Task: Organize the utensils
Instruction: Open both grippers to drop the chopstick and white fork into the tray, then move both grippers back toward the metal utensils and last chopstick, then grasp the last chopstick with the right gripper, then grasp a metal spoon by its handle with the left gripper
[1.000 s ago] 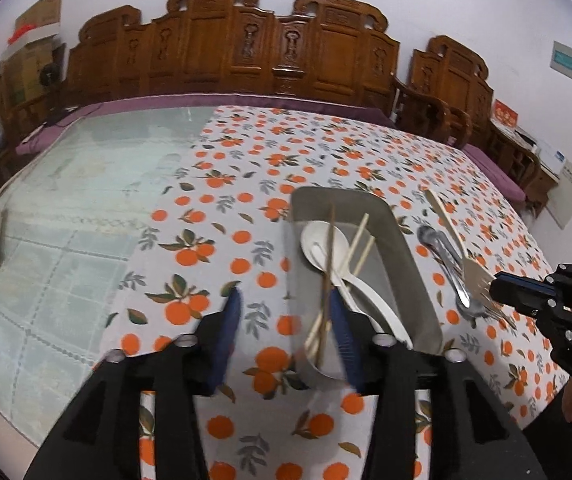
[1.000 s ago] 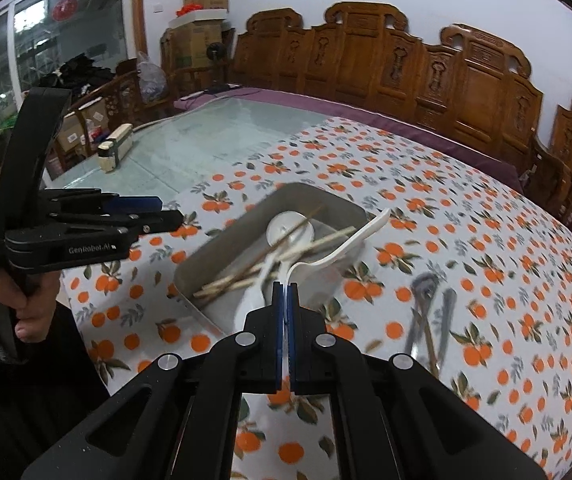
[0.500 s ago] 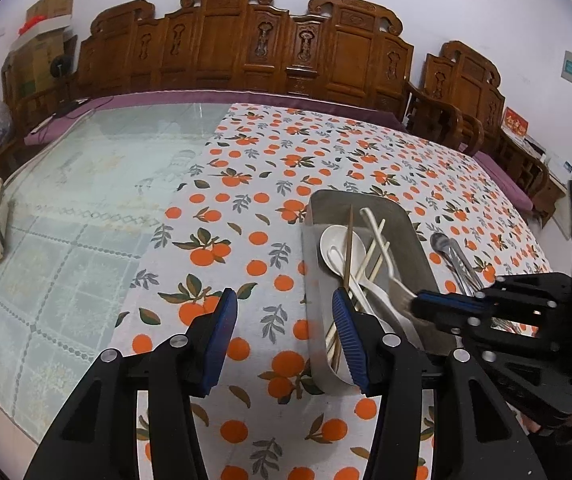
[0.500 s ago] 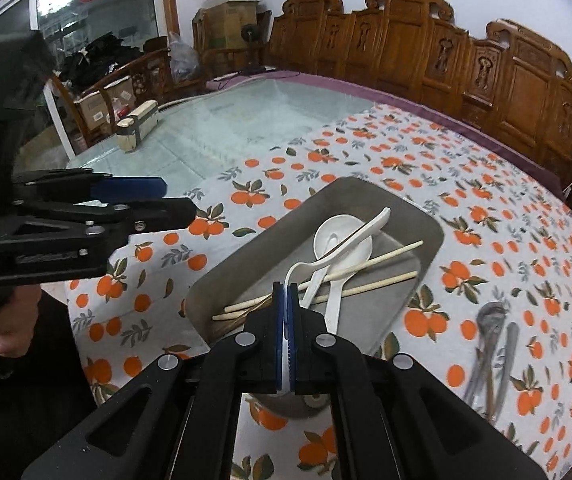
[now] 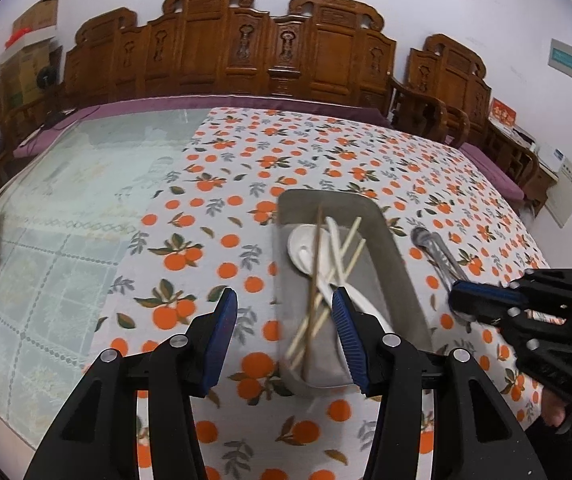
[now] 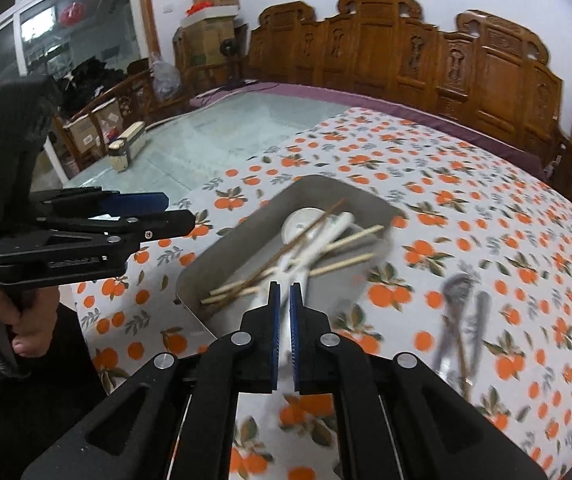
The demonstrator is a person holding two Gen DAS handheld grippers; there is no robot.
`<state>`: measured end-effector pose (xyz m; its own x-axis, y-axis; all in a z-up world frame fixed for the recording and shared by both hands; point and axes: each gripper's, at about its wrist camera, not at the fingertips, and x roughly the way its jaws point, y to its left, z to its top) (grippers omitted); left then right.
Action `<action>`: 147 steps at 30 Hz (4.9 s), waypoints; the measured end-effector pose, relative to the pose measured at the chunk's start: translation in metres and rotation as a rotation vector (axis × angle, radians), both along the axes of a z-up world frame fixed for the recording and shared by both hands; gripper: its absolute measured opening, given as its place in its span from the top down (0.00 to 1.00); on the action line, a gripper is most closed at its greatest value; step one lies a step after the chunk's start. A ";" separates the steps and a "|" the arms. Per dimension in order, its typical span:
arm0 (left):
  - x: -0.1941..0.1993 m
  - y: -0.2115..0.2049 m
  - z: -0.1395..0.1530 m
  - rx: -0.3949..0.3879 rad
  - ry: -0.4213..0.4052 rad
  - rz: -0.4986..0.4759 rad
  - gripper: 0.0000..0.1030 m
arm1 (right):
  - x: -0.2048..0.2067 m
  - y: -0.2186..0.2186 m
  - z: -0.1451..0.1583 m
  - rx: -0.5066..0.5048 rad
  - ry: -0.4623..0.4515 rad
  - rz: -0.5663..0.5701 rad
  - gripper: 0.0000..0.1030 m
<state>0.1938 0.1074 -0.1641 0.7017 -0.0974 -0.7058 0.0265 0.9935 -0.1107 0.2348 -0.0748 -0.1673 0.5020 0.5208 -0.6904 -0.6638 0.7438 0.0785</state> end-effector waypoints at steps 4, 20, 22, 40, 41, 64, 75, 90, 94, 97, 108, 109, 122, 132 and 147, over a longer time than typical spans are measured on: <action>0.001 -0.020 0.001 0.007 -0.008 -0.043 0.54 | -0.004 -0.032 0.006 -0.016 -0.016 -0.062 0.94; -0.002 -0.086 -0.002 0.047 -0.034 -0.178 0.38 | 0.003 -0.145 -0.013 -0.087 -0.004 -0.297 0.84; -0.002 -0.093 -0.003 0.044 -0.037 -0.193 0.37 | 0.004 -0.153 -0.021 -0.085 0.010 -0.314 0.82; -0.003 -0.115 -0.010 0.049 -0.048 -0.206 0.36 | 0.054 -0.117 -0.069 -0.076 0.087 -0.227 0.82; -0.003 -0.116 -0.010 0.048 -0.049 -0.206 0.36 | 0.057 -0.115 -0.070 -0.075 0.087 -0.220 0.82; -0.003 -0.132 -0.020 0.080 -0.035 -0.226 0.36 | 0.093 -0.090 -0.087 -0.191 0.116 -0.111 0.93; -0.005 -0.137 -0.018 0.094 -0.044 -0.235 0.36 | 0.087 -0.098 -0.079 -0.201 0.134 -0.131 0.95; 0.007 -0.158 -0.016 0.099 -0.010 -0.231 0.36 | 0.074 -0.159 -0.060 -0.123 0.120 -0.259 0.94; 0.024 -0.170 -0.023 0.117 0.020 -0.222 0.36 | 0.083 -0.174 -0.063 -0.102 0.129 -0.286 0.94; 0.043 -0.178 -0.028 0.087 0.050 -0.215 0.36 | 0.089 -0.183 -0.069 -0.100 0.140 -0.301 0.94; 0.104 -0.213 -0.054 0.154 0.109 -0.204 0.51 | 0.101 -0.200 -0.076 -0.074 0.157 -0.327 0.94; 0.110 -0.215 -0.057 0.152 0.125 -0.200 0.53 | 0.101 -0.199 -0.075 -0.073 0.155 -0.325 0.94; 0.140 -0.214 -0.080 0.130 0.192 -0.140 0.76 | 0.098 -0.194 -0.068 -0.069 0.131 -0.303 0.94; 0.137 -0.205 -0.081 0.105 0.198 -0.136 0.97 | 0.098 -0.189 -0.071 -0.086 0.130 -0.295 0.94; 0.111 -0.192 -0.047 0.120 0.114 -0.161 0.98 | 0.092 -0.169 -0.063 -0.081 0.109 -0.259 0.94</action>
<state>0.3051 -0.0850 -0.2111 0.5992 -0.1119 -0.7927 0.1797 0.9837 -0.0030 0.3266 -0.2443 -0.2305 0.5312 0.3258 -0.7821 -0.4421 0.8941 0.0722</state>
